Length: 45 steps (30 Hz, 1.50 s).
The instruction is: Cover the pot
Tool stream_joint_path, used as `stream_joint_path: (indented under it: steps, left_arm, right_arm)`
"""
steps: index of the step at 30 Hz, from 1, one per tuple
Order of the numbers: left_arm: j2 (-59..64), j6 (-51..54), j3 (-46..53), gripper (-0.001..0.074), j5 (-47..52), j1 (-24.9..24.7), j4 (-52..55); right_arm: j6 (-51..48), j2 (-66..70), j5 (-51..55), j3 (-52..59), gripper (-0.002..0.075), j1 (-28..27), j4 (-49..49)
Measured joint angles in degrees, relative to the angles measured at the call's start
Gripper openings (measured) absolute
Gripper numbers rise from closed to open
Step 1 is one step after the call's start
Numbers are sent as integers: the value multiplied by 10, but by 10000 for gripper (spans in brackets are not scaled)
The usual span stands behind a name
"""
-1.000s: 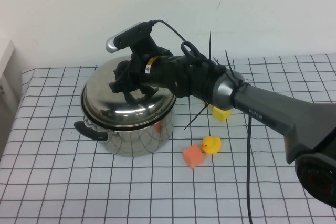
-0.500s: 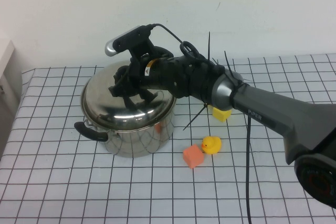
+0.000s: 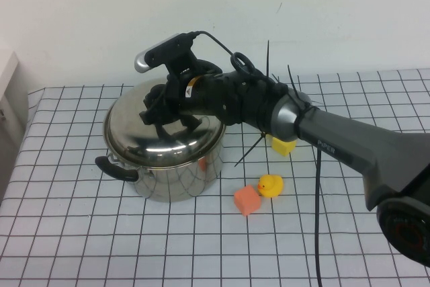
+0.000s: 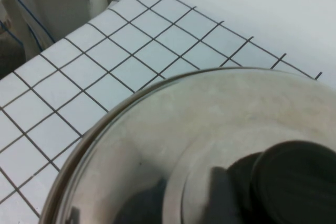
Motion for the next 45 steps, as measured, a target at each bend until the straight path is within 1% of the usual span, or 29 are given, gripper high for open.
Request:
stream_joint_path:
  steps: [1,3,5,7,9,11,16,19,22,25,33,38,45]
  left_arm:
    - [0,0,0,-1,0,0,0]
    - [0,0,0,-1,0,0,0]
    - [0,0,0,-1,0,0,0]
    - [0,0,0,-1,0,0,0]
    - [0,0,0,-1,0,0,0]
    - [0,0,0,-1,0,0,0]
    - [0,0,0,-1,0,0,0]
    - [0,0,0,-1,0,0,0]
    - [0,0,0,-1,0,0,0]
    - [0,0,0,-1,0,0,0]
    - [0,0,0,-1,0,0,0]
    - [0,0,0,-2,0,0,0]
    - [0,1,0,0,0,0,0]
  right_arm:
    - [0,0,3,0,508,0,1]
    - [0,-2,18,0,572,0,1]
    - [0,-14,42,0,591,0,1]
    - [0,-37,67,0,574,-1,-2]
    - [-5,-66,89,0,528,-1,-9]
    - [-10,-101,111,0,460,-2,-17]
    - [-31,-204,157,4,244,-3,-25]
    - [-46,-265,172,32,130,-3,-27]
    - [-63,-332,174,99,70,-3,-27]
    - [-74,-408,160,188,50,-1,-27]
    - [-108,-655,137,463,42,2,-30]
    - [-110,-811,127,621,41,2,-30]
    - [-108,-970,44,793,41,2,-30]
